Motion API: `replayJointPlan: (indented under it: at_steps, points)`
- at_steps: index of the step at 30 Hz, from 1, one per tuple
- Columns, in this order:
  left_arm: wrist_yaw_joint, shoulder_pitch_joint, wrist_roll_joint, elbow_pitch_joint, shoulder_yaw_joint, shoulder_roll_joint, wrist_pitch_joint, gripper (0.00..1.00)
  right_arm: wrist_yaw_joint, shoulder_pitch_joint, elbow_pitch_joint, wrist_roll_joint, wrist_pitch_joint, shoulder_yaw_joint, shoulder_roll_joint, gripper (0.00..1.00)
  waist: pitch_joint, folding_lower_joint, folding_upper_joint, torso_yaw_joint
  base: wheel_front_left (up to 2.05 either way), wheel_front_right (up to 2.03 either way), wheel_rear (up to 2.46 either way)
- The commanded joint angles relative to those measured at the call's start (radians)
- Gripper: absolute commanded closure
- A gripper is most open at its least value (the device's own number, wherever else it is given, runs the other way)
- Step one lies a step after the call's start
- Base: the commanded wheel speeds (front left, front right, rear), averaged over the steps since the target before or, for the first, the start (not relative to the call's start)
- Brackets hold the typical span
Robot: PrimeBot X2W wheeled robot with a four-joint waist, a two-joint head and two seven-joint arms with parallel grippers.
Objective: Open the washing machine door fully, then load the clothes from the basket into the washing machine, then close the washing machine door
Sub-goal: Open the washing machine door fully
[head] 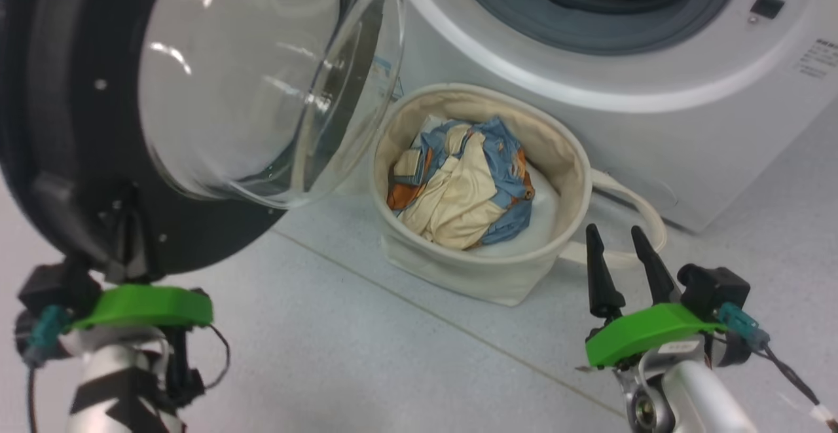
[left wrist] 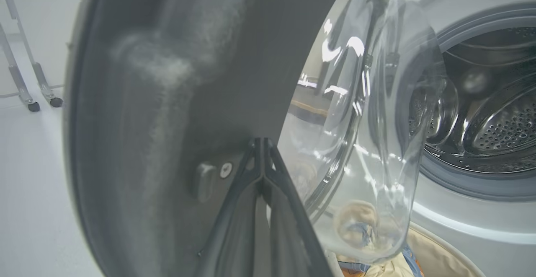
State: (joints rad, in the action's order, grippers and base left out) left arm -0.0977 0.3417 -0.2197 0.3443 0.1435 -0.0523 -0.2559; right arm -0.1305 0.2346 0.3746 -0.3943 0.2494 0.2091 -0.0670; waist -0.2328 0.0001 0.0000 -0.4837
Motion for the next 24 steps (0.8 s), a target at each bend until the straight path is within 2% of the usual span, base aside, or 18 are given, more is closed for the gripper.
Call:
replayJointPlan:
  at_steps: [1, 6, 7, 8, 10, 12, 17, 24]
  points:
    - [0.003, 0.059, 0.007, -0.018, 0.068, -0.045, -0.006, 0.99, 0.000, 0.037, -0.035, 0.014, 0.012, 0.027, -0.007, 0.00, -0.034, -0.0001, 0.0000, -0.003, 0.00, 0.00, 0.00]
    - [0.024, 0.140, 0.002, 0.035, 0.164, -0.057, -0.006, 1.00, 0.000, 0.063, -0.040, 0.025, 0.012, 0.038, -0.051, 0.00, -0.094, -0.0001, 0.0000, -0.016, 0.00, 0.00, 0.00]
    - [0.027, 0.153, 0.002, 0.047, 0.181, -0.058, -0.006, 0.96, 0.000, 0.065, -0.040, 0.025, 0.012, 0.037, -0.058, 0.00, -0.101, -0.0001, 0.0000, -0.018, 0.00, 0.00, 0.00]
    - [0.031, 0.165, 0.002, 0.061, 0.199, -0.060, -0.006, 0.97, 0.000, 0.067, -0.040, 0.026, 0.012, 0.037, -0.065, 0.00, -0.109, -0.0001, 0.0000, -0.021, 0.00, 0.00, 0.00]
    - [0.038, 0.188, 0.004, 0.088, 0.231, -0.064, -0.006, 0.93, 0.000, 0.069, -0.041, 0.027, 0.012, 0.037, -0.077, 0.00, -0.119, -0.0001, 0.0000, -0.026, 0.00, 0.00, 0.00]
    - [0.044, 0.205, 0.012, 0.111, 0.259, -0.069, -0.006, 0.94, 0.000, 0.070, -0.042, 0.027, 0.012, 0.037, -0.086, 0.00, -0.124, -0.0001, 0.0000, -0.029, 0.00, 0.00, 0.00]
    - [0.065, 0.222, 0.031, 0.144, 0.303, -0.076, -0.006, 0.91, 0.000, 0.072, -0.043, 0.026, 0.012, 0.044, -0.092, 0.00, -0.129, -0.0001, 0.0000, -0.027, 0.00, 0.00, 0.00]
    - [0.107, 0.267, 0.051, 0.216, 0.363, -0.087, -0.006, 0.97, 0.000, 0.080, -0.045, 0.027, 0.012, 0.054, -0.107, 0.00, -0.149, -0.0001, 0.0000, -0.024, 0.00, 0.00, 0.00]
